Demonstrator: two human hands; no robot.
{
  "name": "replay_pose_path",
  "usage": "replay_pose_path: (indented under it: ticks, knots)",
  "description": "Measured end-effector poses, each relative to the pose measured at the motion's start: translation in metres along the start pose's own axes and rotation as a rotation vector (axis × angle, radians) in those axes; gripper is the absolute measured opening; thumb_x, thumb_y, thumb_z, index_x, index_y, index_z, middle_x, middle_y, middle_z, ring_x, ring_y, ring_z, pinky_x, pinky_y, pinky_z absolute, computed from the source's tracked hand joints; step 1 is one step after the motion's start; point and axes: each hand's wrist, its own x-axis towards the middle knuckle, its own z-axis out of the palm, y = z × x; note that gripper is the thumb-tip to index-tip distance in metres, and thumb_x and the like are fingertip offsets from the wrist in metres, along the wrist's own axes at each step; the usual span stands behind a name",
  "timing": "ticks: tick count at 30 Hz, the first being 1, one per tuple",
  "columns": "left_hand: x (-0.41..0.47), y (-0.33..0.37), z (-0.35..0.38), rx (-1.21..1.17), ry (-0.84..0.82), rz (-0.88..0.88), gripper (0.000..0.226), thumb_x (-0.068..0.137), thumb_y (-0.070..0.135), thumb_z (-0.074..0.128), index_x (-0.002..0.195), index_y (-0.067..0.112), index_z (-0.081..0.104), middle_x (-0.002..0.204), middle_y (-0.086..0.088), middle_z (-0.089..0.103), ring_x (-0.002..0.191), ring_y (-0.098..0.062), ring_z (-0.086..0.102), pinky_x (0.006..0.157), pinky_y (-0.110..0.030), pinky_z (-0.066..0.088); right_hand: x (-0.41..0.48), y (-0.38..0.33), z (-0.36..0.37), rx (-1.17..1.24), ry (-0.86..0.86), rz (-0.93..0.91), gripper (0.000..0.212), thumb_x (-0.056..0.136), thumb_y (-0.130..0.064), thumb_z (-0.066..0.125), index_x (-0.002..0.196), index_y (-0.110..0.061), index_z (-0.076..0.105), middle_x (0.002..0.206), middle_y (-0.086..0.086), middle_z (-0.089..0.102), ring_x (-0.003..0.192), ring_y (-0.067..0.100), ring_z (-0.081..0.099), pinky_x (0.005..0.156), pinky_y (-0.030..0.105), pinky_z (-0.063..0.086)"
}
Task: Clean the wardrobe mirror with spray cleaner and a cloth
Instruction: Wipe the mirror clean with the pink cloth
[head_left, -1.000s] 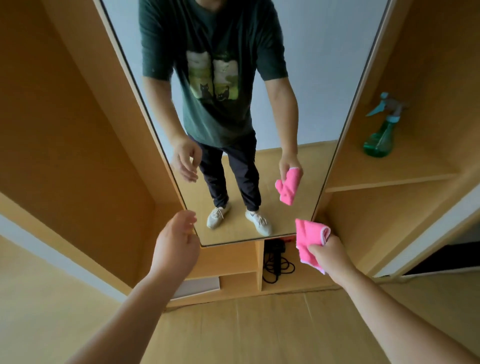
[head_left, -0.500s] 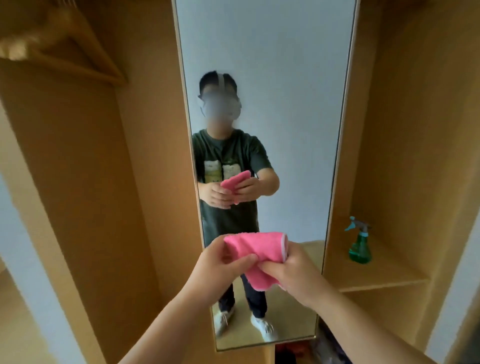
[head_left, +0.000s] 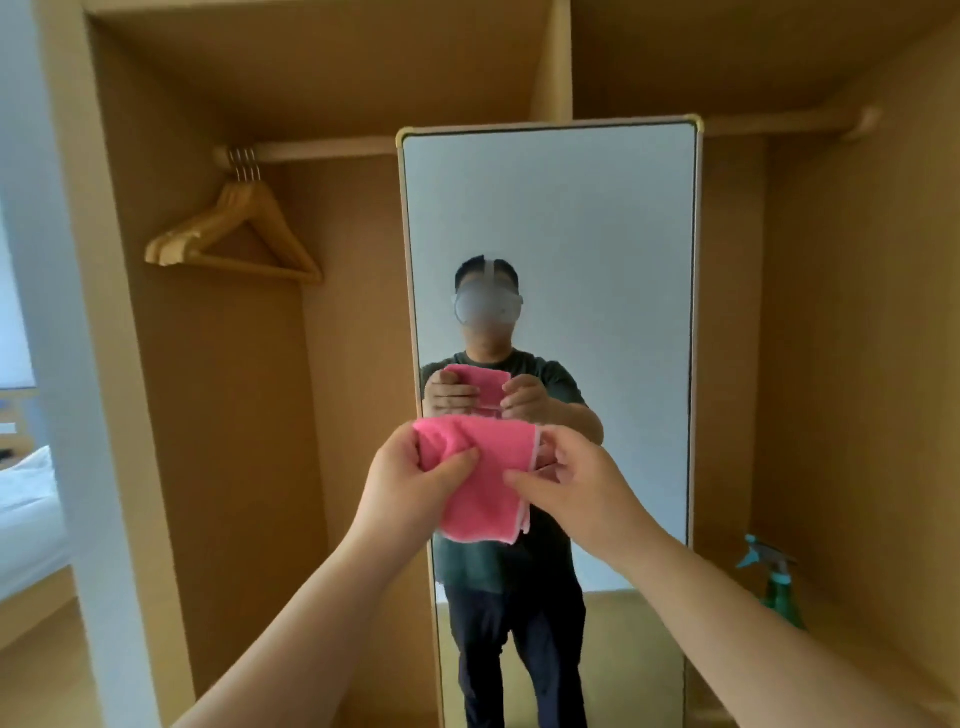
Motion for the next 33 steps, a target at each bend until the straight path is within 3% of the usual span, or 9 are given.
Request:
replay_pose_path:
  ticks: [3,10,13,19,23,26,29,31,33]
  knots:
    - [0.025,0.022,0.0,0.052,0.114,0.032,0.021,0.084,0.026,0.072,0.099,0.027,0.058,0.098,0.006,0.067,0.086,-0.015,0.065,0.059,-0.027,0.053,0.024,-0.004,-0.033,-0.176,0.071,-0.089,0.029,0.082,-0.032,0.073,0.109,-0.026,0.063,0.09,-0.008,0.065,0.085,0.003,0.064,0.073,0.016,0.052]
    - [0.075,0.073,-0.005,0.124,0.413,0.203,0.023,0.089,0.019,0.064,0.111,0.019,0.058,0.1,0.002,0.063,0.087,-0.016,0.063,0.065,-0.033,0.055,0.081,-0.004,-0.128,-0.28,0.269,-0.195,0.011,0.09,-0.023,0.062,0.101,-0.023,0.063,0.097,-0.007,0.067,0.09,0.006,0.063,0.077,0.021,0.051]
    - [0.1,0.094,-0.009,0.157,0.549,0.256,0.025,0.089,0.017,0.062,0.114,0.018,0.056,0.097,0.005,0.061,0.085,-0.011,0.06,0.062,-0.026,0.049,0.102,-0.005,-0.156,-0.294,0.383,-0.256,0.01,0.09,-0.017,0.06,0.095,-0.025,0.06,0.092,-0.005,0.065,0.083,-0.004,0.061,0.066,0.007,0.046]
    - [0.149,0.127,-0.03,0.212,0.756,0.298,0.023,0.086,0.009,0.06,0.099,0.025,0.051,0.088,0.007,0.057,0.076,-0.007,0.057,0.055,-0.02,0.041,0.122,-0.018,-0.175,-0.354,0.51,-0.34,0.018,0.093,-0.008,0.055,0.098,-0.025,0.056,0.099,-0.003,0.059,0.082,-0.017,0.053,0.06,-0.003,0.037]
    - [0.174,0.127,-0.049,0.254,0.783,0.275,0.023,0.086,0.006,0.058,0.098,0.023,0.049,0.085,0.007,0.056,0.073,-0.006,0.055,0.053,-0.02,0.04,0.122,-0.025,-0.168,-0.327,0.528,-0.452,0.018,0.09,0.007,0.055,0.097,-0.01,0.057,0.098,0.0,0.051,0.081,-0.029,0.048,0.058,-0.008,0.034]
    - [0.193,0.123,-0.058,0.276,0.773,0.239,0.02,0.088,0.007,0.057,0.096,0.022,0.047,0.082,0.007,0.053,0.069,-0.006,0.052,0.05,-0.021,0.037,0.126,-0.029,-0.166,-0.428,0.557,-0.468,0.017,0.09,0.005,0.056,0.105,-0.001,0.061,0.106,0.012,0.056,0.08,-0.007,0.054,0.067,-0.003,0.038]
    - [0.214,0.132,-0.061,0.272,0.771,0.237,0.018,0.089,0.008,0.056,0.098,0.021,0.046,0.081,0.008,0.051,0.067,-0.006,0.049,0.05,-0.021,0.036,0.127,-0.033,-0.165,-0.49,0.573,-0.49,0.021,0.088,0.007,0.057,0.109,0.005,0.062,0.108,0.017,0.059,0.086,0.011,0.051,0.076,0.013,0.037]
    - [0.228,0.141,-0.057,0.266,0.752,0.257,0.017,0.089,0.01,0.056,0.099,0.019,0.045,0.081,0.008,0.049,0.067,-0.005,0.046,0.05,-0.021,0.035,0.127,-0.036,-0.162,-0.528,0.589,-0.518,0.022,0.087,0.009,0.057,0.108,0.007,0.062,0.106,0.018,0.059,0.086,0.015,0.051,0.078,0.022,0.038]
    - [0.241,0.147,-0.048,0.273,0.711,0.282,0.016,0.089,0.015,0.056,0.101,0.018,0.046,0.081,0.008,0.049,0.067,-0.006,0.047,0.049,-0.021,0.035,0.129,-0.037,-0.161,-0.537,0.597,-0.521,0.022,0.087,0.01,0.057,0.108,0.008,0.062,0.104,0.013,0.057,0.085,0.014,0.051,0.077,0.015,0.038]
